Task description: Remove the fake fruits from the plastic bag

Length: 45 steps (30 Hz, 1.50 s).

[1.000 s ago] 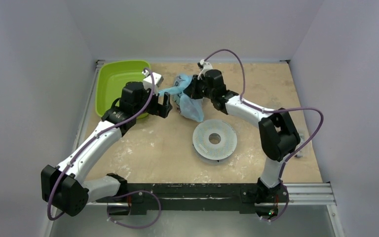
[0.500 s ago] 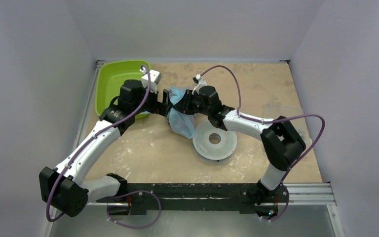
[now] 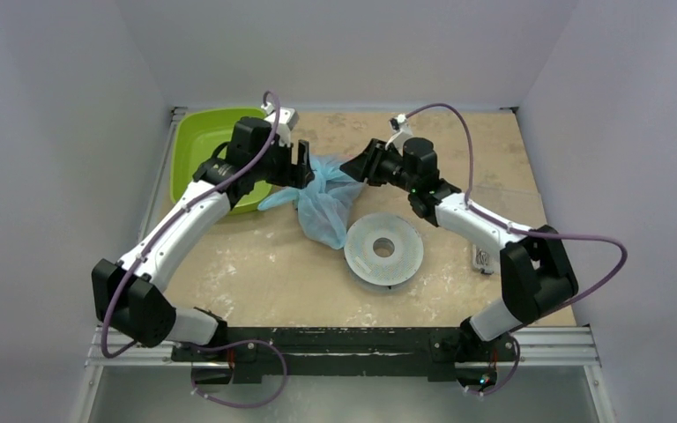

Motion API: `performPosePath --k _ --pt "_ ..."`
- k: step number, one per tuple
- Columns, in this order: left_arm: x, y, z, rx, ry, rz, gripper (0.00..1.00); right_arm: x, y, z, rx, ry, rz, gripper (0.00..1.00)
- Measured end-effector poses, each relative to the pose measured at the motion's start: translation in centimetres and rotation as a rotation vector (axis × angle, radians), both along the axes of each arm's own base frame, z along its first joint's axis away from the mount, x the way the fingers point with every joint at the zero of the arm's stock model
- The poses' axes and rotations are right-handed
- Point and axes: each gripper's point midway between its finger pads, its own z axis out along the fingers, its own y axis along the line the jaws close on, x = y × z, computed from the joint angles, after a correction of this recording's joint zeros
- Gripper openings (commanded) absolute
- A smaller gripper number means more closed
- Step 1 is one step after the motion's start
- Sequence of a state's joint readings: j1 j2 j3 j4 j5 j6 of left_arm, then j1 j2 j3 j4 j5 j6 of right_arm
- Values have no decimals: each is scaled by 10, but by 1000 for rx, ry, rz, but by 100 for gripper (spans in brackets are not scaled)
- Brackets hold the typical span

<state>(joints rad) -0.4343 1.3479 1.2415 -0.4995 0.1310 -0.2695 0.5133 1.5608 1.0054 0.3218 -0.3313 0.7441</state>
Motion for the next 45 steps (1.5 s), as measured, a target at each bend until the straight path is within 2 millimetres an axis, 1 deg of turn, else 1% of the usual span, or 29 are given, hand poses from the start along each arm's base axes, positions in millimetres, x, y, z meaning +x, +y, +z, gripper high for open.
performPosePath --k 2,4,5,8,11,13,15,18,21,23,24,25,26,30,33,36,40,45 --pt "10 -4 2 10 20 4 73 4 -9 12 5 -36 -18 38" --pt "19 -6 2 26 40 12 73 1 -8 19 4 -59 -10 37" --pt "24 -7 1 35 48 18 74 -1 -7 20 0 -65 -3 37" --pt "33 -9 -10 64 87 29 71 -4 -4 14 -20 -60 10 36" --pt "35 -9 -28 88 136 27 66 -2 -4 7 -42 -44 13 36" --pt "34 -11 -37 96 163 20 63 4 -1 1 -60 -29 16 37" --pt "33 -14 -41 94 174 10 57 11 2 -4 -77 -10 16 38" --pt "29 -20 -44 87 186 -16 42 23 9 -14 -96 25 18 38" --pt "23 -26 -46 90 196 -33 30 33 15 -25 -113 64 18 41" --pt "19 -27 -48 97 205 -41 23 38 18 -32 -124 91 15 46" --pt "18 -27 -48 101 211 -42 17 40 19 -34 -129 101 14 48" --pt "17 -26 -50 106 218 -42 11 42 21 -36 -137 110 11 49" --pt "16 -25 -52 113 225 -40 8 44 22 -37 -147 118 3 49" --pt "13 -22 -64 140 266 -36 2 55 31 -32 -173 109 -16 50" --pt "10 -21 -75 159 301 -39 0 59 36 -31 -192 99 -26 50" --pt "9 -20 -79 172 312 -46 0 60 39 -37 -233 94 -36 50" --pt "9 -19 -80 176 313 -50 0 62 42 -50 -327 74 -61 49" --pt "8 -20 -80 176 313 -55 0 58 51 -61 -436 30 -69 45"
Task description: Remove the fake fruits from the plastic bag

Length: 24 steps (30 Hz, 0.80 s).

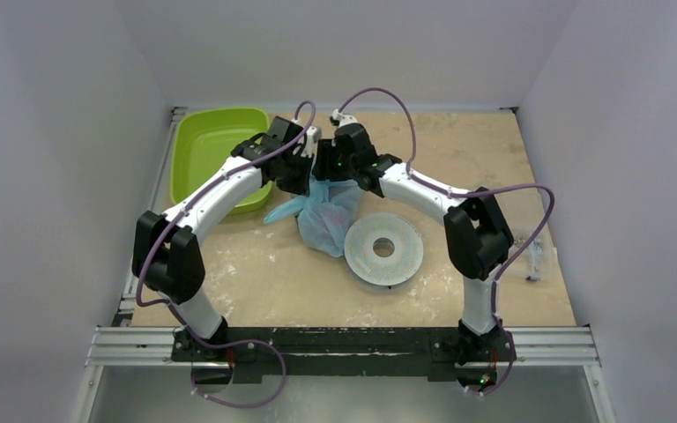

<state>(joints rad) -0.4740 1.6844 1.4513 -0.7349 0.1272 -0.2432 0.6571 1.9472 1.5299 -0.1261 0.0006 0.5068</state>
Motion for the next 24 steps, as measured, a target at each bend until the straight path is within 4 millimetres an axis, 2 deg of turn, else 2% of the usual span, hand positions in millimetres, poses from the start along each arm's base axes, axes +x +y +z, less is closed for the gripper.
performPosePath --k 4,12,19,24 --pt "0 0 0 0 0 0 0 -4 4 -8 -45 -5 3 35" --pt "1 0 0 -2 -3 0 0 5 -5 -14 -75 -11 -70 0" --pt "3 -2 9 -18 -35 0 0 16 -8 3 -39 -22 -130 0" --pt "1 -1 21 -33 -67 1 0 33 -25 8 -3 -9 -181 0"
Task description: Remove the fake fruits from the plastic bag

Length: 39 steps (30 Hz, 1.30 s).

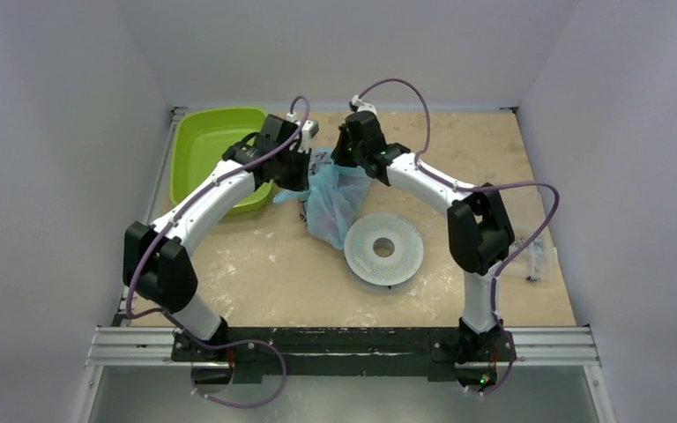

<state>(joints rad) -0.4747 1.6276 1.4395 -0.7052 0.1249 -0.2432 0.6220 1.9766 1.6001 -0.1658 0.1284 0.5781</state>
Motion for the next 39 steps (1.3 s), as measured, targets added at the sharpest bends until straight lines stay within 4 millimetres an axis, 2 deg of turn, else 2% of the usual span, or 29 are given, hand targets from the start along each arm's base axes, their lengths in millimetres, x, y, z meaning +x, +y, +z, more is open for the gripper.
performPosePath --k 6,7,9,11,14,18,20,23,27,29,32,34,39 --pt "-5 6 14 -4 -54 13 0 29 -38 9 80 25 -65 0" --pt "-6 7 17 -8 -68 16 4 33 -44 10 89 27 -72 0" --pt "-8 8 23 -19 -89 16 26 38 -52 12 99 28 -83 0" --pt "-8 7 29 -33 -111 8 43 38 -51 12 115 35 -71 0" --pt "-7 2 34 -65 -130 -8 55 27 -39 8 160 54 -34 0" --pt "-8 -4 35 -83 -133 -30 74 -2 -23 -7 209 120 -5 0" --pt "-7 -6 34 -87 -132 -38 78 -17 -18 -10 232 150 0 0" --pt "-5 -11 25 -80 -111 -51 75 -31 -10 -2 265 153 6 0" --pt "-4 -17 3 -47 -57 -65 65 -41 4 22 310 117 22 0" --pt "-5 -17 -8 -22 -29 -66 56 -44 10 30 324 101 27 0" --pt "-6 -16 -14 1 -7 -66 30 -47 14 31 329 101 31 0" --pt "-6 -13 -15 15 -5 -61 19 -47 14 31 329 102 26 0" --pt "-3 -9 -12 38 -17 -43 9 -43 8 28 315 100 5 0"
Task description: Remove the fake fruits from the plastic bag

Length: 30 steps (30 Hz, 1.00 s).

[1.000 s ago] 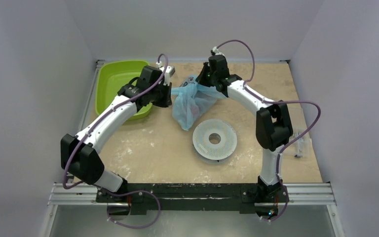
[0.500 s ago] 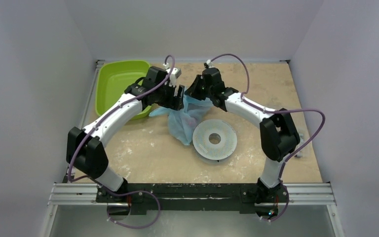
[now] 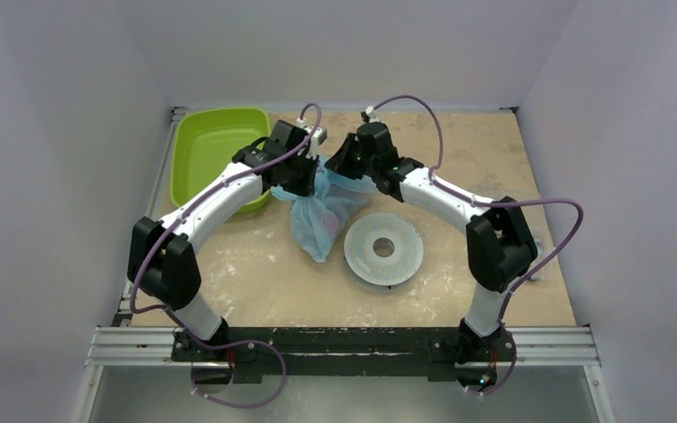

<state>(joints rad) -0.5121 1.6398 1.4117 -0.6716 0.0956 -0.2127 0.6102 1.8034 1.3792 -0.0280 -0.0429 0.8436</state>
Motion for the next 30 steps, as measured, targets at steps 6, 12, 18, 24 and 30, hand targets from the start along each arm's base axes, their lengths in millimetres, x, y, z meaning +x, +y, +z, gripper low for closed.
performPosePath --k 6,12,18,24,30 --pt "4 2 4 8 -28 5 0 6 -15 -6 -22 16 -12 0" --pt "6 2 14 -1 -64 3 0 40 -52 -9 -42 20 -53 0" --pt "5 3 20 -3 -80 0 0 75 -99 -24 -87 23 -117 0" --pt "3 2 21 -8 -73 -11 30 75 -103 -26 -131 7 -94 0" --pt "-5 -5 29 -47 -76 -60 69 67 -97 -16 -136 -24 -35 0"
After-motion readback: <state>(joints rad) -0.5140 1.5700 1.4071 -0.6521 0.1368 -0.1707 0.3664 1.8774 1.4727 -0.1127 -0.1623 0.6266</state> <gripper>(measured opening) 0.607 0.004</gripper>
